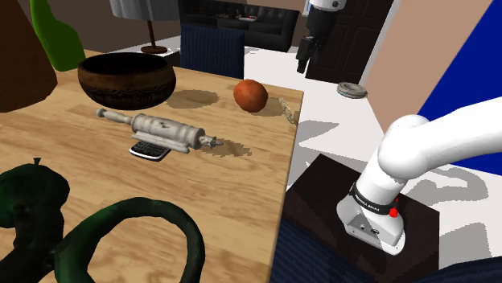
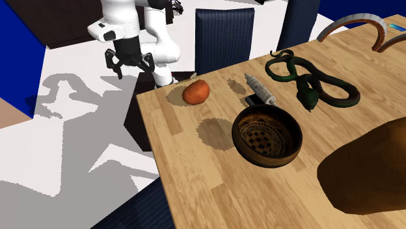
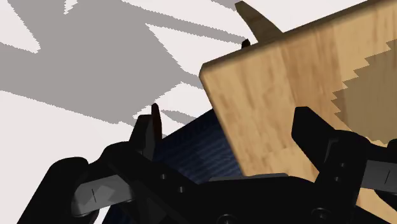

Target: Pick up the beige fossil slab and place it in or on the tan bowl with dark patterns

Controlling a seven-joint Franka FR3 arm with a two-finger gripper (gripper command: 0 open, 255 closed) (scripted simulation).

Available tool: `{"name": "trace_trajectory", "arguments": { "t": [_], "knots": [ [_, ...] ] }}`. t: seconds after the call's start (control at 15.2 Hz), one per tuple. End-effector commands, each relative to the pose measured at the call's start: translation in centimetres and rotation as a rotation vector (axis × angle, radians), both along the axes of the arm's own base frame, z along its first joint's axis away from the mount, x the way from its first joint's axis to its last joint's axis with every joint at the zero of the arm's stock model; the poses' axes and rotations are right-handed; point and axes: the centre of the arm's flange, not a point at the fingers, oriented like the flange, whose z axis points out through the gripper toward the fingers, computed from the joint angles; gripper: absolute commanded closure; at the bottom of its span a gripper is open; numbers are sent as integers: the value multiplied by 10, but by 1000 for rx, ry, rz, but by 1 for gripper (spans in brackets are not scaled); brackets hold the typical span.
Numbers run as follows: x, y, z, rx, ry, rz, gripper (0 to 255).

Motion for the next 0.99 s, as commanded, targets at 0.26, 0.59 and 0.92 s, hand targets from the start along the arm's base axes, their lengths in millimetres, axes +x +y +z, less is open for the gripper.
{"name": "trace_trajectory", "arguments": {
  "t": [0.26,0.59,0.92],
  "knots": [
    [-50,40,-9,47,-161,-76,0],
    [-105,96,-28,107,-362,-171,0],
    [-151,157,-54,166,-563,-267,0]
  ]
}}
